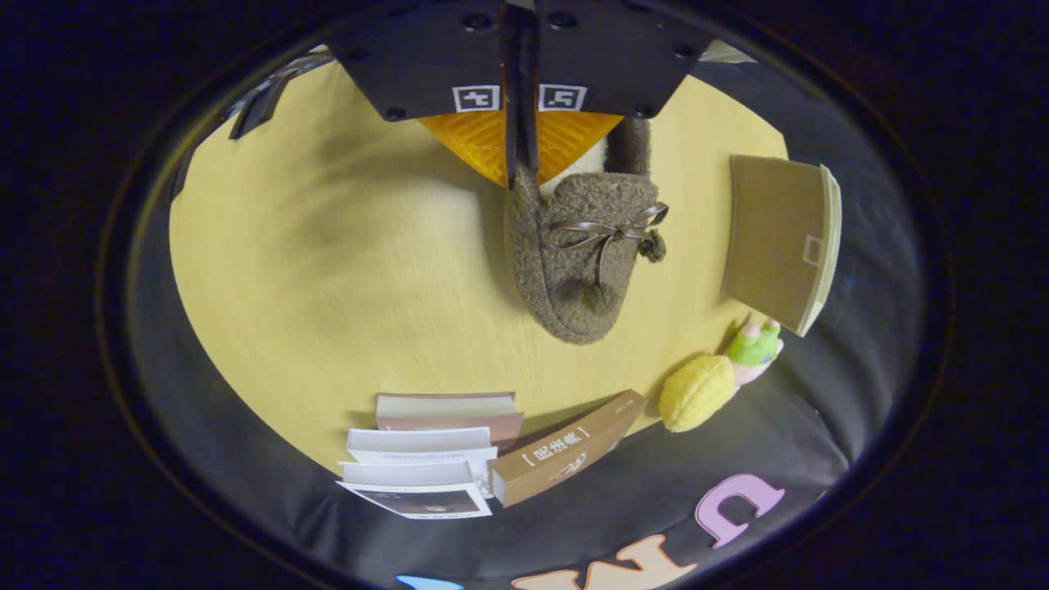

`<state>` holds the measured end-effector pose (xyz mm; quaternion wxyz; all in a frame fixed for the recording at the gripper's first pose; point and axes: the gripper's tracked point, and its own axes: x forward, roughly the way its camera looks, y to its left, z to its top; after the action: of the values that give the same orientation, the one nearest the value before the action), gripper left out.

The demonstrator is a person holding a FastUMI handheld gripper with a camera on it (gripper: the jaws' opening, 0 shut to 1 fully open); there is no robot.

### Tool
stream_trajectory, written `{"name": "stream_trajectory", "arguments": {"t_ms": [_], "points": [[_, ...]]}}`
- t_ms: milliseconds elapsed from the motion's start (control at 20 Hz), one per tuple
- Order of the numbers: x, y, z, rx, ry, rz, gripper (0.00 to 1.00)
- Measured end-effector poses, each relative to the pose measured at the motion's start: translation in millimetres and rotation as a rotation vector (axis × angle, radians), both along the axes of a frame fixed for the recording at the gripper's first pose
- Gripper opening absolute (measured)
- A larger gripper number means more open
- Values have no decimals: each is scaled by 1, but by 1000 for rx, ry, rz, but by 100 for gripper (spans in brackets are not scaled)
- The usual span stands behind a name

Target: Open the storage box then place both shoes into the box .Put the left shoe in first, then the right shoe, with the right side of both shoes facing outward in a uniform manner.

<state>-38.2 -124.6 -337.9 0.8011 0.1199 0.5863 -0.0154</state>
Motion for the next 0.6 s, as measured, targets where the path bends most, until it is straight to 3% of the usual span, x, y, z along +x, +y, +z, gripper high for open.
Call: {"name": "stream_trajectory", "arguments": {"t_ms": [350, 600], "points": [[20, 81, 54, 72, -75, 6, 3], [38, 155, 86, 124, -120, 62, 3]]}}
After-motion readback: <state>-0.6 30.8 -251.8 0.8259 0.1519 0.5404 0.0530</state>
